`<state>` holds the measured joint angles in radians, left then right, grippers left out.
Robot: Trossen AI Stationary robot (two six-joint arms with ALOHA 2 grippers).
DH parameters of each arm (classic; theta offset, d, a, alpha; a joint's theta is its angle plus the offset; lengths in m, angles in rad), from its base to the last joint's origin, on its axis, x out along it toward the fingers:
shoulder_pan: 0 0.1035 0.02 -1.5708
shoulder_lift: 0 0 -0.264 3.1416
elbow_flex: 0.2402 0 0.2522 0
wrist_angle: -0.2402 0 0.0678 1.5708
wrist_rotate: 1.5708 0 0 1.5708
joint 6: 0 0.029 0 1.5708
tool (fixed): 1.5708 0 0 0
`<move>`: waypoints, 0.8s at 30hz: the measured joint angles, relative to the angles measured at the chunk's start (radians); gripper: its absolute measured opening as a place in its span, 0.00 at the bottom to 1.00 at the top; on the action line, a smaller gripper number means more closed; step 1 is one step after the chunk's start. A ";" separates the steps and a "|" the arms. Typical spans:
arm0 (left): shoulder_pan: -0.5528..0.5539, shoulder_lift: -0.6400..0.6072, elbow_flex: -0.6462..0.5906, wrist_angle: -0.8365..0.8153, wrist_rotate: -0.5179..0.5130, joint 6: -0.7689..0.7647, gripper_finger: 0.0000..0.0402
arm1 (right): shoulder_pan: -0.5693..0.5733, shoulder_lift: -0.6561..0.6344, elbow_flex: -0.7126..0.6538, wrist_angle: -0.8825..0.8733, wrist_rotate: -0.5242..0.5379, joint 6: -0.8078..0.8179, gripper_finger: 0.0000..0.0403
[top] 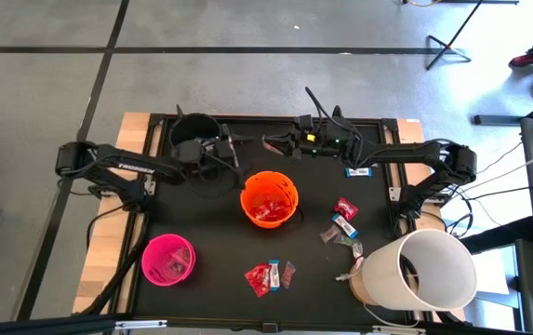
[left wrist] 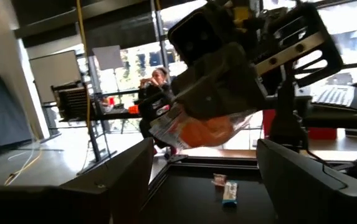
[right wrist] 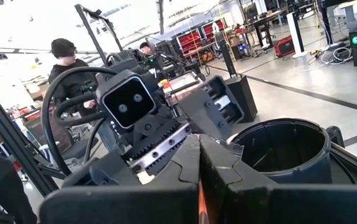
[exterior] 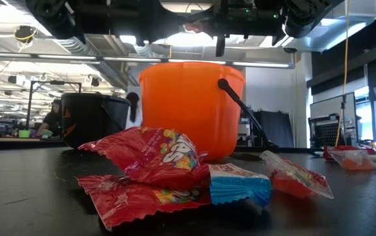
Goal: Sort candy
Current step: Put the transparent candy into the pink bucket
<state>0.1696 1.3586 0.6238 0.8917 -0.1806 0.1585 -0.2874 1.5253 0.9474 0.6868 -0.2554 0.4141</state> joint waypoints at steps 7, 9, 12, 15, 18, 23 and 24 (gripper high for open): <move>0.000 0.058 0.049 0.000 -0.028 -0.034 0.68 | 0.005 0.000 0.000 0.000 0.000 -0.001 0.00; 0.000 0.065 0.060 -0.002 -0.026 -0.034 0.68 | 0.014 0.002 0.000 0.002 0.001 -0.019 0.00; 0.000 0.071 0.068 -0.001 -0.019 -0.035 0.68 | 0.030 0.005 0.000 0.002 0.001 -0.054 0.00; 0.000 0.071 0.068 -0.006 -0.015 -0.040 0.68 | 0.042 0.005 0.000 -0.011 0.017 -0.091 0.00; -0.002 0.071 0.068 -0.019 -0.016 -0.052 0.68 | 0.041 0.005 0.000 -0.008 0.019 -0.108 0.00; -0.013 0.071 0.068 -0.031 -0.017 -0.052 0.59 | 0.039 0.005 0.000 -0.011 0.042 -0.139 0.00; -0.014 0.071 0.068 -0.031 -0.017 -0.052 0.57 | 0.039 0.005 0.000 -0.011 0.046 -0.149 0.00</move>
<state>0.1551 1.4296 0.6914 0.8608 -0.1974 0.1070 -0.2489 1.5307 0.9474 0.6757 -0.2091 0.2647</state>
